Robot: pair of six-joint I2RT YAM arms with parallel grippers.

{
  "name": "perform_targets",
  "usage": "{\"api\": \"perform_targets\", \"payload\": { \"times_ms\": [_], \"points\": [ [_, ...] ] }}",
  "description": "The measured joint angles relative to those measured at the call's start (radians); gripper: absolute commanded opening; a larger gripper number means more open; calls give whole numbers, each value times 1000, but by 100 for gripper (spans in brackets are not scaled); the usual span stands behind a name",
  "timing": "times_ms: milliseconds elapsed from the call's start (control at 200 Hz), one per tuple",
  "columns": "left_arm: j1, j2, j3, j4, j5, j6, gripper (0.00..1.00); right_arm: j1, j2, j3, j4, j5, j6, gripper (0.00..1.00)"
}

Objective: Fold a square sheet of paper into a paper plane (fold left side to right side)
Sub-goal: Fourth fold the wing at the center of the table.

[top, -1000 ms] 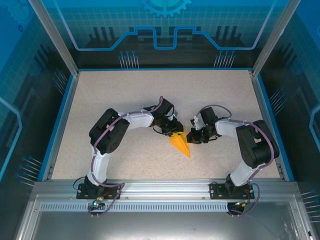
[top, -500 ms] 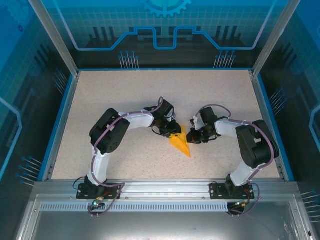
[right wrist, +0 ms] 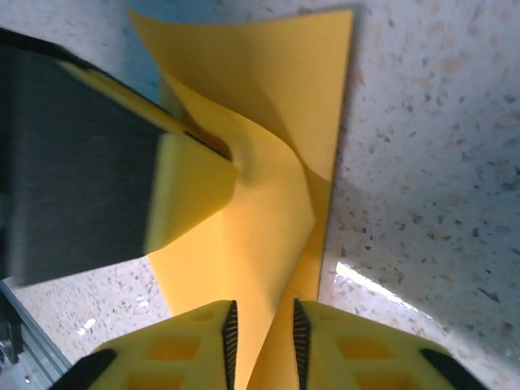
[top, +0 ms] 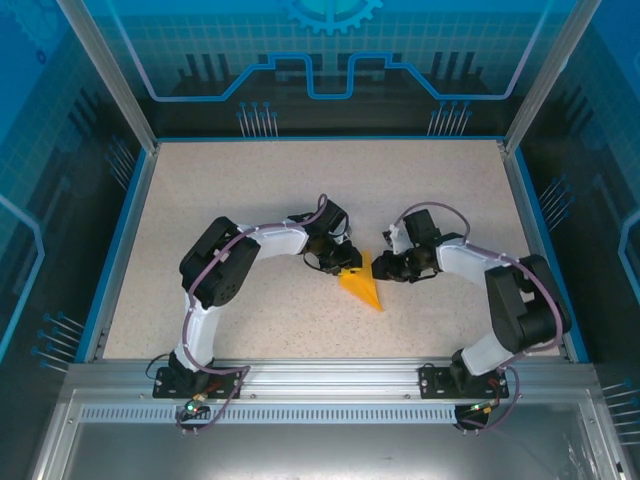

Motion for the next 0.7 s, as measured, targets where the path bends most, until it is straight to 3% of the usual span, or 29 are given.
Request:
{"api": "perform_targets", "payload": {
  "times_ms": [255,465,700],
  "points": [
    [0,1,0,0,0,0,26,6,-110,-19,-37,-68,-2,15],
    [0,1,0,0,0,0,26,56,-75,-60,-26,-189,22,14],
    [0,1,0,0,0,0,26,64,7,-61,-31,-180,21,14]
  ]
}}
